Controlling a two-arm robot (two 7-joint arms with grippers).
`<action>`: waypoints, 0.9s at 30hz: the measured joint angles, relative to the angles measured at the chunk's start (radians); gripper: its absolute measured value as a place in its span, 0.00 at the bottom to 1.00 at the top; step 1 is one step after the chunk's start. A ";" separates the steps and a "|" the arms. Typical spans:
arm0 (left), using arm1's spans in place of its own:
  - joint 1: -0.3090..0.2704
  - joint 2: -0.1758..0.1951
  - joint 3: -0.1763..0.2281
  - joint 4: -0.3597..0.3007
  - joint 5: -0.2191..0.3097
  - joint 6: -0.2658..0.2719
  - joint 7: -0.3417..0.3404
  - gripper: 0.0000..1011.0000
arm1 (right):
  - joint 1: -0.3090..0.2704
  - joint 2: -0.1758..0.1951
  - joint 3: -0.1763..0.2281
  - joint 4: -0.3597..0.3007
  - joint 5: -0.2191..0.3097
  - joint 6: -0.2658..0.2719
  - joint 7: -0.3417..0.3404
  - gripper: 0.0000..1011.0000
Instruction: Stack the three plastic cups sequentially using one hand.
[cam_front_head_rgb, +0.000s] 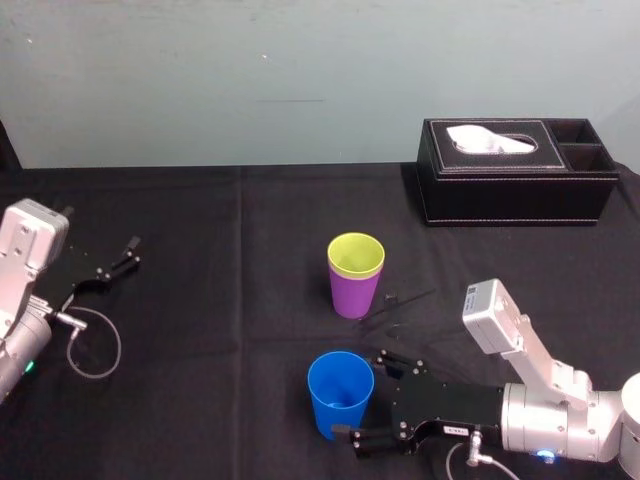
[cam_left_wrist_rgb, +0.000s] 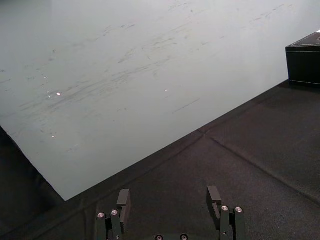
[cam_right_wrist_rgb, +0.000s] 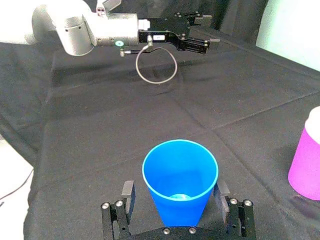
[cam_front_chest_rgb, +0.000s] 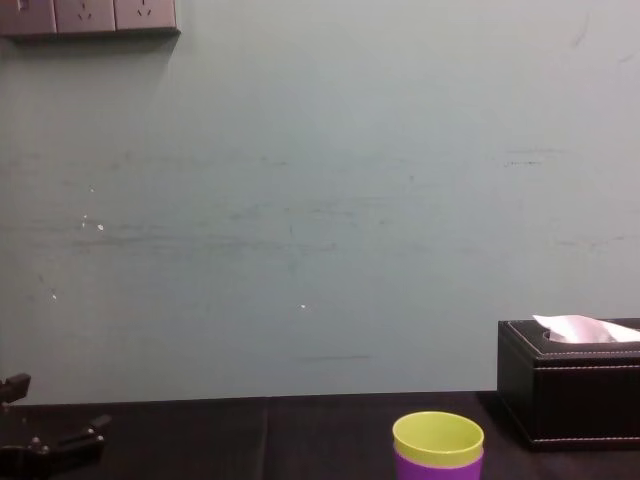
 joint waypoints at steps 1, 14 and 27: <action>0.000 0.000 0.000 0.000 0.000 0.000 0.000 0.99 | 0.002 -0.002 -0.002 0.001 0.000 0.001 0.000 0.99; 0.000 0.000 0.000 0.000 0.000 0.000 0.000 0.99 | 0.030 -0.026 -0.024 0.025 -0.009 0.011 0.003 0.99; 0.000 0.000 0.000 0.000 0.000 0.000 0.000 0.99 | 0.026 -0.023 -0.021 0.022 -0.009 0.010 0.003 0.78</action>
